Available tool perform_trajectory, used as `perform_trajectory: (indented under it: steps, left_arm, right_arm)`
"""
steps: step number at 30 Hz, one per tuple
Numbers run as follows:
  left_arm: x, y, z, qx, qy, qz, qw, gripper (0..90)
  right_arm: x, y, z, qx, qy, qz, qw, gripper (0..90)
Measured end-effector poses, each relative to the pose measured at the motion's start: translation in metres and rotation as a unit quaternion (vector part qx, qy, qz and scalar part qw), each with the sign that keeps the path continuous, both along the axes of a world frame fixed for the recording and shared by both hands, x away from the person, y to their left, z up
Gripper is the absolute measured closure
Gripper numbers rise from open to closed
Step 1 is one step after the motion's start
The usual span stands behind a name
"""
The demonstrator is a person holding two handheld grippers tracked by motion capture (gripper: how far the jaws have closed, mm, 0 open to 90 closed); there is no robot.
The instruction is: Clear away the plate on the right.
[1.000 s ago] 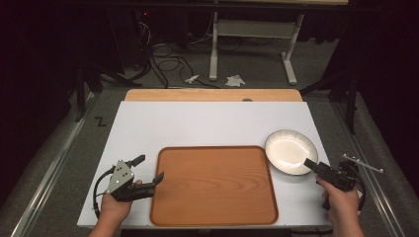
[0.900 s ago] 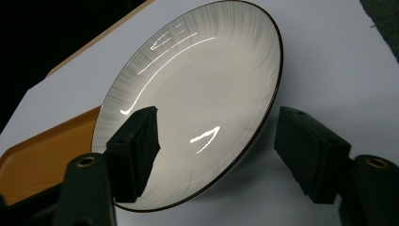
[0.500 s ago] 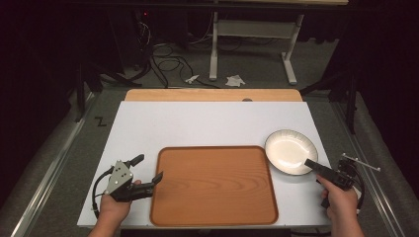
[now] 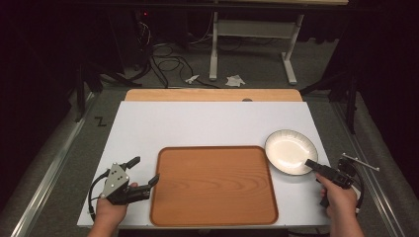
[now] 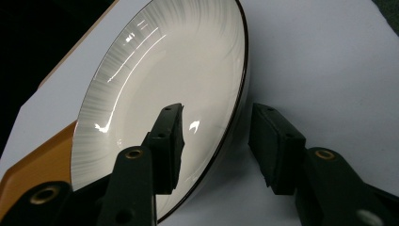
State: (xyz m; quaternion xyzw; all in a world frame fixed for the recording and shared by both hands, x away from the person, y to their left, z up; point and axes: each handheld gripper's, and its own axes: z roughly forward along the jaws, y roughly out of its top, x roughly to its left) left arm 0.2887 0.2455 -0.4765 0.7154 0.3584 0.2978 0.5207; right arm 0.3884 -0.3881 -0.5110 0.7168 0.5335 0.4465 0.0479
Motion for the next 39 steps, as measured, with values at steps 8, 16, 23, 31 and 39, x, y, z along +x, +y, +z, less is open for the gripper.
perform_trajectory:
  steps: [8, 16, 23, 31, 39]
  left_arm:
    - [-0.001, 0.0, -0.001, 0.004, 0.002, -0.001, 1.0, 15.7]
    - [-0.003, 0.002, -0.001, 0.004, 0.002, 0.001, 1.0, 15.7]
    - [-0.004, 0.002, -0.001, 0.006, 0.001, 0.002, 1.0, 15.7]
    - [-0.005, 0.004, 0.0, 0.004, 0.0, 0.004, 1.0, 15.7]
    - [-0.006, 0.005, 0.001, 0.001, -0.001, 0.004, 1.0, 15.7]
  right_arm:
    - [0.005, 0.001, -0.001, 0.012, 0.006, 0.0, 0.9999, 63.8]
    - [0.008, -0.001, -0.002, 0.026, 0.014, -0.007, 0.9995, 67.6]
    - [0.009, -0.004, -0.004, 0.046, 0.024, -0.025, 0.9984, 76.6]
    - [0.007, -0.005, 0.004, 0.037, 0.011, -0.055, 0.9978, 86.1]
    - [0.002, -0.009, 0.013, 0.01, -0.007, -0.068, 0.9976, 85.7]
